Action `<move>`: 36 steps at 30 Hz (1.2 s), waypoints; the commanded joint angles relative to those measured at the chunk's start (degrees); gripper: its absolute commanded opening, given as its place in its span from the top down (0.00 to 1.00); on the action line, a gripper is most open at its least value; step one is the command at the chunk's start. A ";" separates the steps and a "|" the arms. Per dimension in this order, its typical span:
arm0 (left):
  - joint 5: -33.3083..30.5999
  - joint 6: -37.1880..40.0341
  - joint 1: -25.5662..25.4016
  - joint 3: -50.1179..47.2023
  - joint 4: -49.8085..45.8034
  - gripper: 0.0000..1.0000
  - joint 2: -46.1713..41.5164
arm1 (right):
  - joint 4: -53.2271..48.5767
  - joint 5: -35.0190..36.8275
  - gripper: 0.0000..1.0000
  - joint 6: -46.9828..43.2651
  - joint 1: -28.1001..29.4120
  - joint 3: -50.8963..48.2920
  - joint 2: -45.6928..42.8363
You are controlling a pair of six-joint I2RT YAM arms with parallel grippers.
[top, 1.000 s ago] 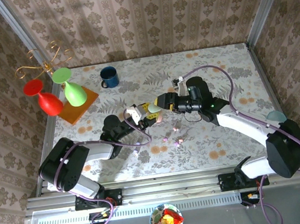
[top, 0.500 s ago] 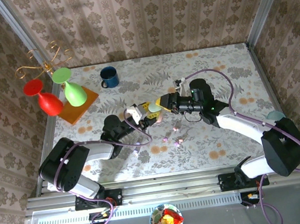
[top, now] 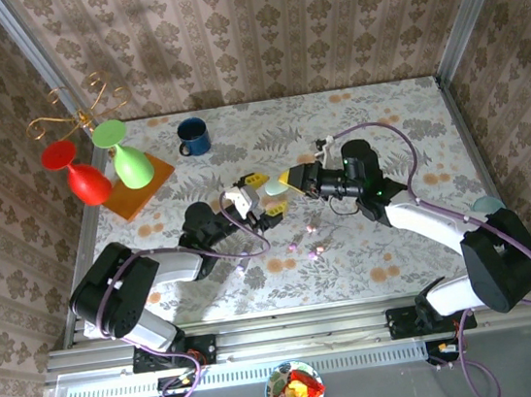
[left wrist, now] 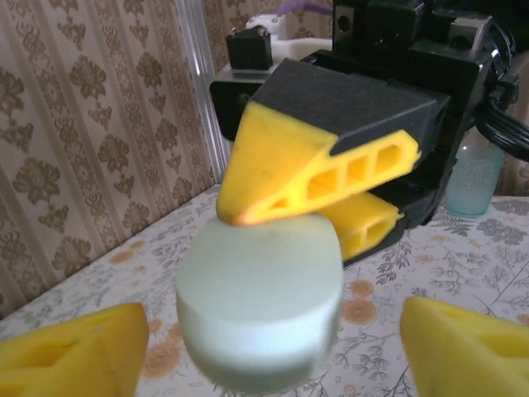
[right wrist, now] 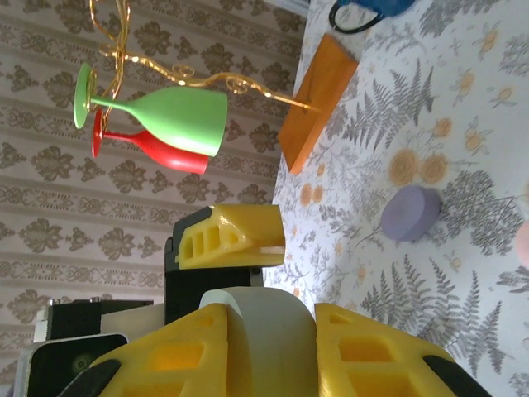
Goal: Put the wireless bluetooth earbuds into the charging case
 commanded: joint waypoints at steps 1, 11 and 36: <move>-0.76 0.89 -0.15 -1.84 0.94 0.07 -1.04 | 0.00 2.14 0.84 -2.40 -1.64 -0.70 -0.94; -4.51 1.08 0.55 -8.47 0.60 0.00 -3.16 | -6.62 10.18 0.83 -14.06 -3.83 7.08 11.53; -8.17 -5.04 6.45 -12.30 -1.08 0.00 -7.12 | -11.37 13.41 0.63 -11.89 -8.80 29.38 42.30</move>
